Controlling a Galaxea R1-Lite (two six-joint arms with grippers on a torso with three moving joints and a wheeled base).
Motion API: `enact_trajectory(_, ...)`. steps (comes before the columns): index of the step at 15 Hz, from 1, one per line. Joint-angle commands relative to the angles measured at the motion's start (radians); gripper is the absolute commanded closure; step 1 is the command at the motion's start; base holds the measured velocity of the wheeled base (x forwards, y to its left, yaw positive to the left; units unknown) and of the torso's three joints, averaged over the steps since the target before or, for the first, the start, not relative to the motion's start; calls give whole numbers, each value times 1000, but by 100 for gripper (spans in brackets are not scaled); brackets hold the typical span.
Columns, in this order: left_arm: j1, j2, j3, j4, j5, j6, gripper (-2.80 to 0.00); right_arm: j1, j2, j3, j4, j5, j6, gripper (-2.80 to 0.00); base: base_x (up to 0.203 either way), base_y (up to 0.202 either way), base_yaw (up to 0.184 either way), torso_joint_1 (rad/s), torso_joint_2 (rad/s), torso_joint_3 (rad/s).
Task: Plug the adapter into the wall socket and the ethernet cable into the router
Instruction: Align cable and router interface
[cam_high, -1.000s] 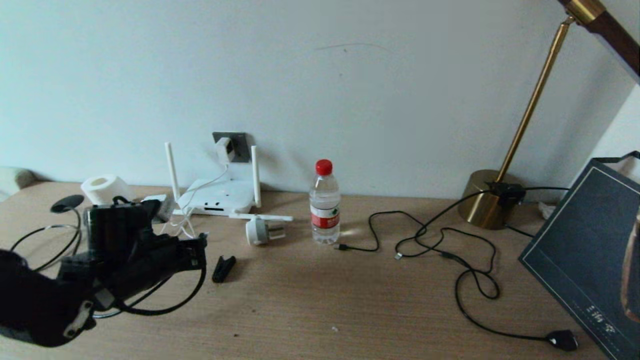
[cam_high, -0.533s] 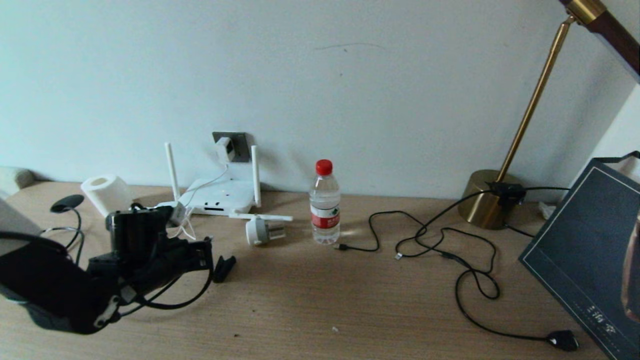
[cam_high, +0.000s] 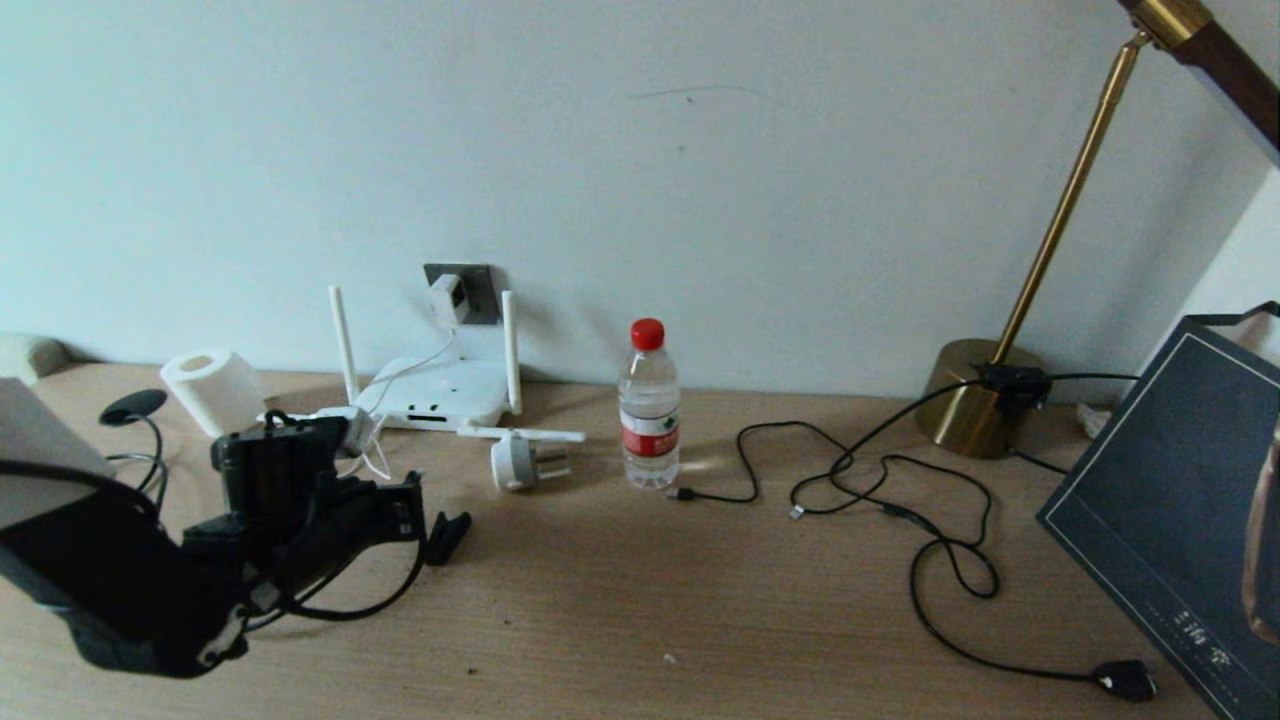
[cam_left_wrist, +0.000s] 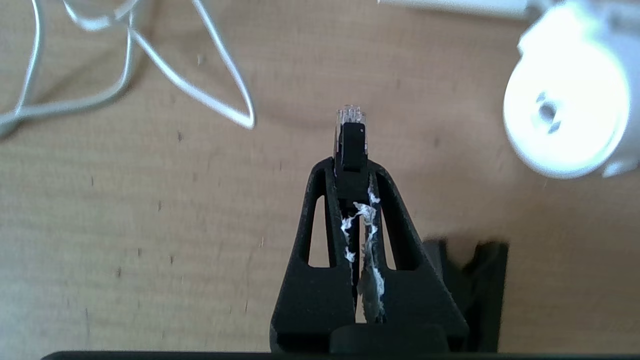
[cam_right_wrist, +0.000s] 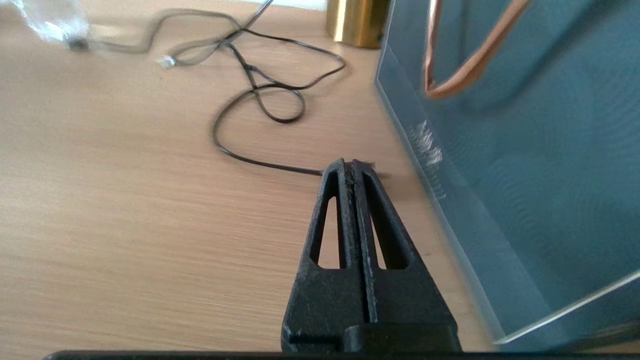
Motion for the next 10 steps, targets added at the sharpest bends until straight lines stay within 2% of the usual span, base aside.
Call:
enact_trajectory(1,3,9,30,-29,1,22,0,-1,2,9,-2,-22,38,0,0,0,0,0,0,0)
enact_trajectory(4,22,8,31,-31,-5,26,0,-1,2,9,-2,-20,38,0,0,0,0,0,0,0)
enact_trajectory(6,51,11,35,-31,-58,27,0,0,2,9,-2,-21,38,0,0,0,0,0,0,0)
enact_trajectory(10,91,24,15,-33,-109,28,0,1,2,9,-2,-21,38,0,0,0,0,0,0,0)
